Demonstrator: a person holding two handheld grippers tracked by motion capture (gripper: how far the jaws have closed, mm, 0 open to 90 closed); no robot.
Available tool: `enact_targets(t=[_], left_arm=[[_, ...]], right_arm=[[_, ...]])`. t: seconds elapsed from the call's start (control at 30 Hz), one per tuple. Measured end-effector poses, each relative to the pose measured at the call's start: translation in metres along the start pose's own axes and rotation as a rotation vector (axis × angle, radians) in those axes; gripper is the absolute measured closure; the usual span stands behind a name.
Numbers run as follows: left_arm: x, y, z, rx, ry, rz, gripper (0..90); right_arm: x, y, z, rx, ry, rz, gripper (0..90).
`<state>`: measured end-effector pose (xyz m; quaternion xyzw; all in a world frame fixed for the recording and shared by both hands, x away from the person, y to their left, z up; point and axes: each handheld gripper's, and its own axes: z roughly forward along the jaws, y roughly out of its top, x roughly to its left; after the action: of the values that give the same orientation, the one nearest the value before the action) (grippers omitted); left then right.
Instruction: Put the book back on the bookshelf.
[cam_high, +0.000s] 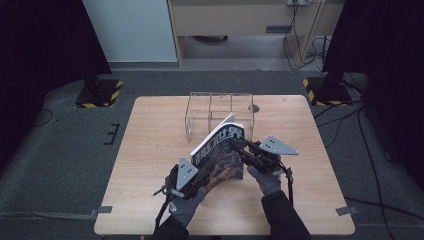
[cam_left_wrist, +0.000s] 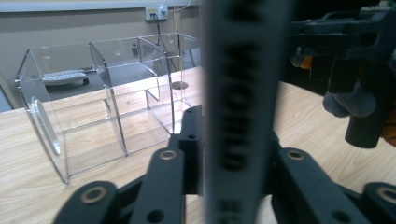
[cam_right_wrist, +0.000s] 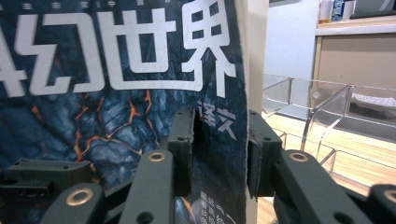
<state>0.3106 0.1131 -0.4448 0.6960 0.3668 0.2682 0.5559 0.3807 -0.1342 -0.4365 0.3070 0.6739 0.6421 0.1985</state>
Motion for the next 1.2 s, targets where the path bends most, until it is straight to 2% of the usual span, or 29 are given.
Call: enact_targets(t=[0.17, 0.47, 0.67, 0.77, 0.9, 1.03, 1.2], left_arm=[[0.001, -0.001, 0.003, -0.007, -0.004, -0.013, 70.2], [0.006, 0.001, 0.009, 0.012, -0.013, -0.004, 79.1], [0.010, 0.002, 0.008, 0.018, -0.025, -0.022, 81.5], [0.011, 0.002, 0.007, 0.021, -0.035, -0.026, 81.6], [0.011, 0.002, 0.007, 0.032, -0.023, -0.027, 81.8], [0.017, 0.003, 0.006, 0.034, -0.028, -0.061, 81.9], [0.019, 0.007, 0.004, 0.038, -0.029, -0.073, 81.9]], right_arm=[[0.000, 0.000, 0.000, 0.003, -0.002, 0.001, 69.1], [-0.001, 0.002, 0.000, 0.022, 0.003, -0.002, 68.9], [-0.001, 0.002, 0.000, 0.024, -0.003, 0.003, 62.8], [-0.003, 0.002, -0.002, 0.034, -0.024, 0.002, 58.5], [-0.010, 0.000, -0.009, 0.045, -0.060, 0.017, 52.1], [-0.019, -0.004, -0.019, 0.076, -0.104, 0.027, 47.1], [-0.028, -0.011, -0.028, 0.135, -0.164, 0.035, 40.6]])
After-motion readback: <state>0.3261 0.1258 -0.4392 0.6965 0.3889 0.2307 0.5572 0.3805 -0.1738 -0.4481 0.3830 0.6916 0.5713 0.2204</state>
